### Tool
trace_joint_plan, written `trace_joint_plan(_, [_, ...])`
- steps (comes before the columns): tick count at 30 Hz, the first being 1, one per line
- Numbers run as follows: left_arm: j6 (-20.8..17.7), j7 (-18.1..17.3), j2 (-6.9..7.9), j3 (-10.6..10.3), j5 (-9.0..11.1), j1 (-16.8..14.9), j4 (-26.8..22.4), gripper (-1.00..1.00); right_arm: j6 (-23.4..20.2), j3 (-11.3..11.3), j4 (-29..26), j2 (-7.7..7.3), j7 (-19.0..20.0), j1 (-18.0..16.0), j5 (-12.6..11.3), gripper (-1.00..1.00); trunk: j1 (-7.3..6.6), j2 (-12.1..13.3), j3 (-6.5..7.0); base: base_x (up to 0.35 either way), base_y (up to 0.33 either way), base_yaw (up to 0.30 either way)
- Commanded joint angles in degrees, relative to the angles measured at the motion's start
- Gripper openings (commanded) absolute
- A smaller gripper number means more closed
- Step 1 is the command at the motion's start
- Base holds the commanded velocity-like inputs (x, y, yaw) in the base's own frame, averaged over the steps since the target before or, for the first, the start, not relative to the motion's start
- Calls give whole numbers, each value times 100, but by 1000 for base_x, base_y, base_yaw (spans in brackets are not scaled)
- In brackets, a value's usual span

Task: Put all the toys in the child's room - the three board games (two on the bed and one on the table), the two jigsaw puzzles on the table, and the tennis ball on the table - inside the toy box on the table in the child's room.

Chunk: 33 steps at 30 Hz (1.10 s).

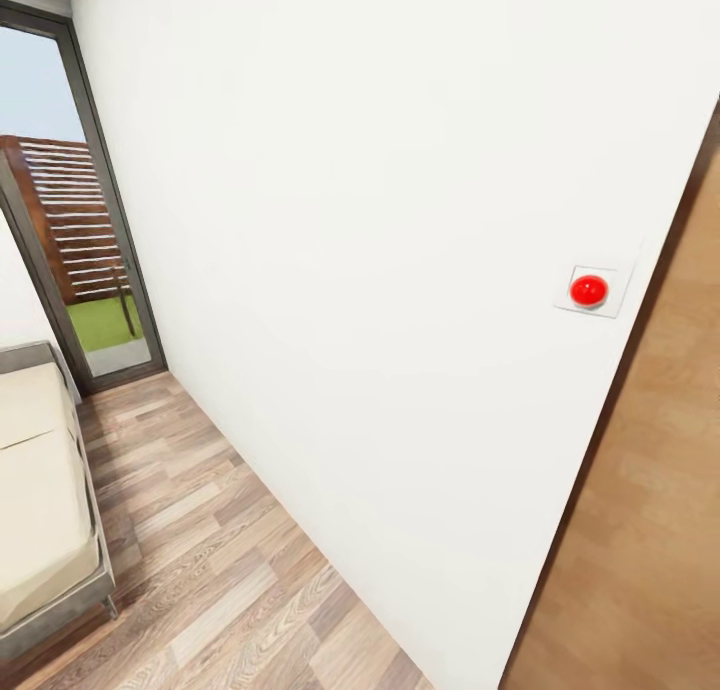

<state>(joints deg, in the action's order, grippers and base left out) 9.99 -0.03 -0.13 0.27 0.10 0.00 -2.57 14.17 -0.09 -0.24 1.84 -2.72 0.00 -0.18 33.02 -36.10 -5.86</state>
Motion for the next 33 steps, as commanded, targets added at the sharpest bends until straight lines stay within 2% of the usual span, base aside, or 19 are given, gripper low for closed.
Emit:
trace_joint_plan(1, [11, 0, 0, 7, 6, 0, -37, 100, 12, 0, -2, 9, -18, 0, -1, 100, -21, 35, 11, 0, 0, 0])
trace_joint_plan(7, [-35, 20, 19, 25, 25, -3, -359, 100, -86, 0, -117, 9, -33, -36, -6, 100, -153, 276, 119, 0, 0, 0])
trace_joint_plan(10, [-91, 135, 43, 30, 36, -35, -571, 100, -241, 0, -335, 29, -75, -175, -7, 100, -219, 396, 173, 0, 0, 0])
trace_joint_plan(16, [-554, 718, 268, 51, 69, -549, -814, 100, -1381, 0, -910, 145, -363, -597, -8, 100, -350, 637, 280, 0, 0, 0])
trace_joint_plan(18, [-783, 865, 363, 57, 115, -833, -841, 100, -1831, 0, -1160, 233, -506, -729, -8, 100, -394, 717, 316, 0, 0, 0])
trace_joint_plan(20, [-922, 922, 429, 67, 185, -1027, -850, 100, -2075, 3, -1332, 297, -592, -785, -7, 100, -438, 797, 352, 0, 0, 0])
trace_joint_plan(21, [-1042, 958, 490, 92, 290, -1207, -857, 100, -2253, 5, -1511, 353, -664, -822, -1, 100, -460, 837, 370, 0, 0, 0])
trace_joint_plan(24, [-1170, 986, 578, 154, 482, -1417, -862, 100, -2423, 7, -1743, 404, -739, -854, 14, 100, -526, 958, 424, 0, 0, 0])
trace_joint_plan(25, [-1219, 993, 641, 193, 608, -1502, -864, 100, -2486, 7, -1842, 425, -767, -866, 25, 100, -548, 998, 442, 0, 0, 0])
trace_joint_plan(28, [-1255, 995, 731, 239, 781, -1590, -867, 100, -2521, 10, -1942, 444, -797, -877, 38, 100, -614, 1118, 496, 0, 0, 0])
trace_joint_plan(33, [-1258, 965, 777, 258, 876, -1636, -860, 100, -2515, 26, -1983, 421, -803, -879, 54, 100, -724, 1319, 586, 0, 0, 0])
